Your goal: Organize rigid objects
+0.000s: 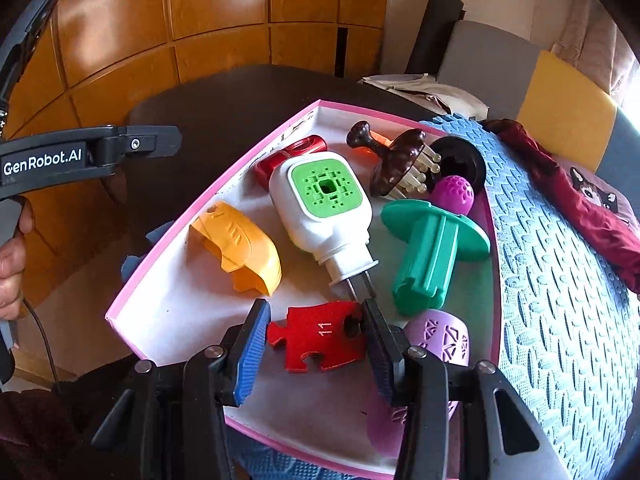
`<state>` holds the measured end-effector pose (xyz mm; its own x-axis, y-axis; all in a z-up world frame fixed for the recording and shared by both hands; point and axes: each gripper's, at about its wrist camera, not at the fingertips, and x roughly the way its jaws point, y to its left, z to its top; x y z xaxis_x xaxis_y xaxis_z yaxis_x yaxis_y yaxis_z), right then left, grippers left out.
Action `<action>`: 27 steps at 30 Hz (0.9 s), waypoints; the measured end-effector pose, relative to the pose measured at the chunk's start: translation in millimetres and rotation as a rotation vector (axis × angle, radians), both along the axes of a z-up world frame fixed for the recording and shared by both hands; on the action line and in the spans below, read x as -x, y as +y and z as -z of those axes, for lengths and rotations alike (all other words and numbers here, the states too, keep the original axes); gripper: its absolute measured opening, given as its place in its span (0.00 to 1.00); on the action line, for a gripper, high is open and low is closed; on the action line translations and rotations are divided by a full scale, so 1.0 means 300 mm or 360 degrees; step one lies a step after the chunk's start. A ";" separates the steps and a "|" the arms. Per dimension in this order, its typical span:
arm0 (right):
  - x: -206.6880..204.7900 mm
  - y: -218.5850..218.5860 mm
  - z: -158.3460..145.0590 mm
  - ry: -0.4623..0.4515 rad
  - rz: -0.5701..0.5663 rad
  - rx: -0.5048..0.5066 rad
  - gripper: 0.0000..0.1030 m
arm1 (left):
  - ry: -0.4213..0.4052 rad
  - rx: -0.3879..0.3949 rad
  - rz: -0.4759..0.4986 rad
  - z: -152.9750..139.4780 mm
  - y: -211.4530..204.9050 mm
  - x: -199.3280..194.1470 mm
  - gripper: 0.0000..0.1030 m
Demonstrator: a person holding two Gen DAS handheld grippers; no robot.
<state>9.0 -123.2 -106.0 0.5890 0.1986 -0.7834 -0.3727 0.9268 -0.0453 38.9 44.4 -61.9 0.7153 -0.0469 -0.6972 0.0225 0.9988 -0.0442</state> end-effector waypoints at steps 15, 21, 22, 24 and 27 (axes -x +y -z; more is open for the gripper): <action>0.053 -0.089 -0.183 -0.0287 0.0322 -0.0146 0.61 | -0.0086 -0.0026 -0.0019 -0.058 -0.036 0.063 0.93; 0.046 -0.125 -0.177 -0.0274 0.0475 -0.0157 0.61 | -0.0102 -0.0027 -0.0032 -0.071 -0.050 0.088 1.00; 0.048 -0.130 -0.178 -0.0275 0.0495 -0.0149 0.61 | -0.0099 -0.0025 -0.0033 -0.071 -0.051 0.088 1.00; 0.046 -0.139 -0.177 -0.0282 0.0565 -0.0131 0.61 | -0.0080 -0.0021 -0.0041 -0.068 -0.053 0.090 1.00; 0.043 -0.153 -0.177 -0.0292 0.0661 -0.0155 0.61 | -0.0065 -0.0007 -0.0040 -0.062 -0.059 0.099 1.00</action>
<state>-3.8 -169.1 -52.8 0.7612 -0.0162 -0.6483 0.0371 0.9991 0.0186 9.2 26.8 -43.3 0.7442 -0.0254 -0.6675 -0.0010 0.9992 -0.0391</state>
